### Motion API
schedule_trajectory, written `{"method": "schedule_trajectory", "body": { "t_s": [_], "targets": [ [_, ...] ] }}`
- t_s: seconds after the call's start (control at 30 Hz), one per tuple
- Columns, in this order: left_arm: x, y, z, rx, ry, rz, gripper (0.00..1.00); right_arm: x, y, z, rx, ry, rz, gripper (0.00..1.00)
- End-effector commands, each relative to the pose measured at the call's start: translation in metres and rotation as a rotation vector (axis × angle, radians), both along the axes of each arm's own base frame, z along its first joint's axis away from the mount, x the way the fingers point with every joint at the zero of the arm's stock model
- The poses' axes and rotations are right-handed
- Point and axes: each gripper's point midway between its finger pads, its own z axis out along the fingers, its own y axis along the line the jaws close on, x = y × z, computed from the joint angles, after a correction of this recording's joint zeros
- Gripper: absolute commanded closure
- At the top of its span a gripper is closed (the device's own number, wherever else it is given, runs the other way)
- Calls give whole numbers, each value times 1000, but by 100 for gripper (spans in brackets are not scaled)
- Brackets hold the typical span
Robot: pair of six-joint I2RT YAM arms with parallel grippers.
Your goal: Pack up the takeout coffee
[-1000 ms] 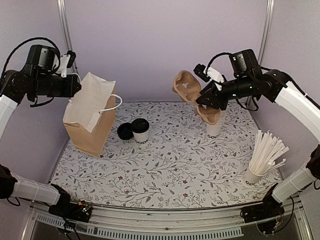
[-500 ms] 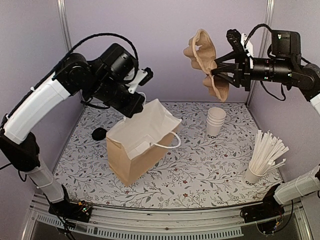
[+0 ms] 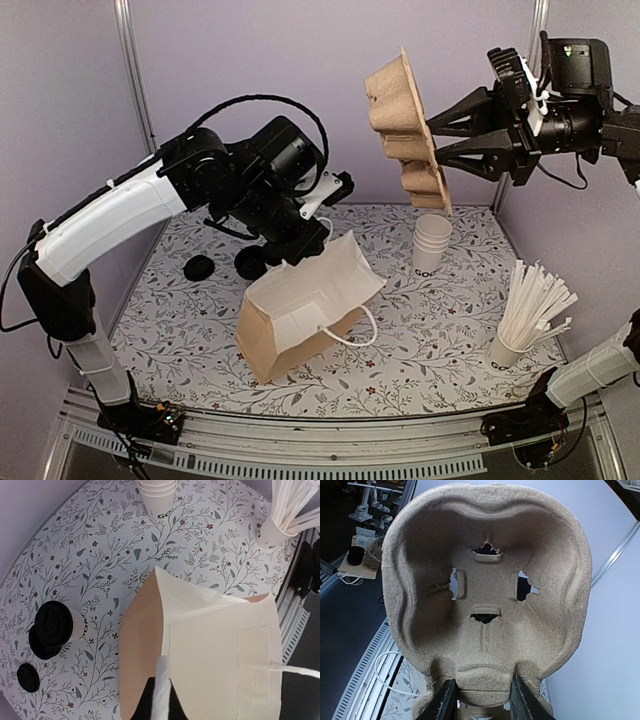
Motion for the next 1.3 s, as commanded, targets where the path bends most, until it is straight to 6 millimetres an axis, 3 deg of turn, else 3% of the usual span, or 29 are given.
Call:
{"method": "schedule_trajectory", "body": {
  "t_s": [0.0,0.17,0.43,0.8,1.27],
  "targets": [
    [-12,-24,9,-73,-43,-152,100,-25,11,-14,-48,13,150,64],
    [-14,-42,11,-121,-57,-249,100,-42,25,-24,-82,22,228,64],
    [-18,-53,16,-198,0,-342,100,-55,61,-66,-219,-19,263,64],
    [-23,-54,2,-251,100,-419,100,-46,94,-108,-335,-1,243,65],
    [-36,-60,0,-290,171,-462,100,-40,101,-168,-475,32,224,65]
  ]
}}
